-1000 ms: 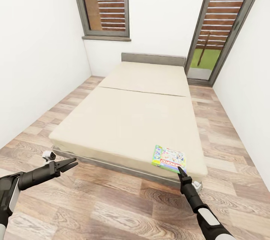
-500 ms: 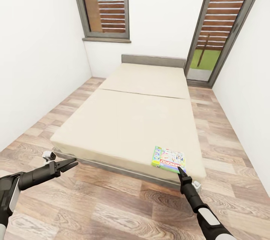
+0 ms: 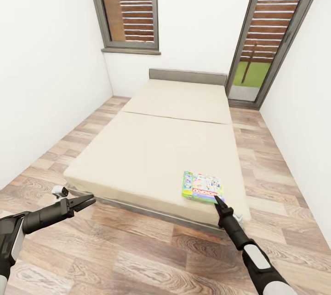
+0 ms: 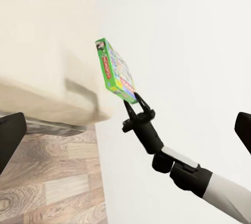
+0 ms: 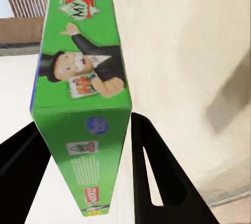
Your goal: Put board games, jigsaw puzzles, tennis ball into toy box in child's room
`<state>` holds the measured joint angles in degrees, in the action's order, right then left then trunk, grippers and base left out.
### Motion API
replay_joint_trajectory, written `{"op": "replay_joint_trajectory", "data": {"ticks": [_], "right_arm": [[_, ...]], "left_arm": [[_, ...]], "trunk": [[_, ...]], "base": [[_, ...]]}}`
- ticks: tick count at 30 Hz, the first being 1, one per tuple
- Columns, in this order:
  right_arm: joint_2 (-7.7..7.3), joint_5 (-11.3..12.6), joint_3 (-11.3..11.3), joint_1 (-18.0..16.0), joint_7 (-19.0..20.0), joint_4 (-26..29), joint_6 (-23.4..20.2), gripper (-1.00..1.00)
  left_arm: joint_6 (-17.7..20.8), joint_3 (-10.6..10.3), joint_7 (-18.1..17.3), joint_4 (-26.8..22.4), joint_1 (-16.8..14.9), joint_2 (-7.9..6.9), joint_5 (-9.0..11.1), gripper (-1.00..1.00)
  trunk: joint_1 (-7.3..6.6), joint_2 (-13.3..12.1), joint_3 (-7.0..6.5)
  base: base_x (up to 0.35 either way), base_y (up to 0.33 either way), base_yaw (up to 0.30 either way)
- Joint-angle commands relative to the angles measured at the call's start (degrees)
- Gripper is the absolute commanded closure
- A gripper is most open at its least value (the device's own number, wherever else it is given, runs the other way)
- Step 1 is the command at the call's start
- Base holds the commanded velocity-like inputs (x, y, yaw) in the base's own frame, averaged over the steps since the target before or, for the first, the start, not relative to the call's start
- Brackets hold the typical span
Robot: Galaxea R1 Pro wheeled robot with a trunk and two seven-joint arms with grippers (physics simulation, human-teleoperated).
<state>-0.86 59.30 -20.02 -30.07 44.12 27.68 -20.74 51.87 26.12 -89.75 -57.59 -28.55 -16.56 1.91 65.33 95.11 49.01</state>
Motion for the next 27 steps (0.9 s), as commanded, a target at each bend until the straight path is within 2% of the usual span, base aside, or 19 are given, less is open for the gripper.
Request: {"op": "replay_joint_trajectory", "data": {"ticks": [1, 6, 7, 10, 12, 17, 27], "right_arm": [[-0.02, 0.25, 1.07, 0.00, 0.06, 1.69, -0.89, 1.00], [-0.02, 0.08, 8.00, 0.01, -0.30, 6.77, -2.10, 1.00], [-0.19, -0.29, 10.09, 0.00, -0.61, 8.32, -2.25, 1.00], [-1.34, -1.89, 12.85, -0.04, -0.76, 9.66, -3.28, 1.00], [-1.81, -2.50, 13.53, -0.03, -0.54, 9.98, -4.18, 1.00], [-1.92, -2.93, 13.78, -0.02, 1.37, 10.18, -4.40, 1.00], [-2.10, -2.97, 13.74, -0.04, 1.39, 10.14, -4.48, 1.00]], "left_arm": [[0.61, 0.00, -0.25, -0.03, -0.02, -0.01, -0.07, -1.00], [0.60, 0.00, -0.25, -0.02, -0.02, 0.01, -0.13, -1.00], [0.60, 0.01, -0.25, -0.04, -0.02, -0.01, -0.13, -1.00], [0.60, 0.04, -0.25, -0.04, -0.02, -0.03, -0.14, -1.00], [0.55, 0.05, -0.25, -0.04, -0.02, -0.03, -0.15, -1.00], [0.52, 0.06, -0.25, -0.01, -0.02, -0.05, -0.16, -1.00], [0.51, 0.06, -0.25, -0.01, -0.02, -0.06, -0.16, -1.00]], "trunk": [[-0.23, -0.40, -0.13], [-1.33, -2.40, -1.03], [-1.55, -2.80, -1.21], [-2.20, -4.01, -1.75], [-2.64, -4.81, -2.11], [-3.74, -6.82, -3.01], [-5.94, -10.83, -4.80]], "base": [[0.000, 0.000, 0.000], [0.000, 0.000, 0.000], [0.000, 0.000, 0.000], [0.000, 0.000, 0.000], [0.000, 0.000, 0.000], [0.000, 0.000, 0.000], [0.000, 0.000, 0.000]]}}
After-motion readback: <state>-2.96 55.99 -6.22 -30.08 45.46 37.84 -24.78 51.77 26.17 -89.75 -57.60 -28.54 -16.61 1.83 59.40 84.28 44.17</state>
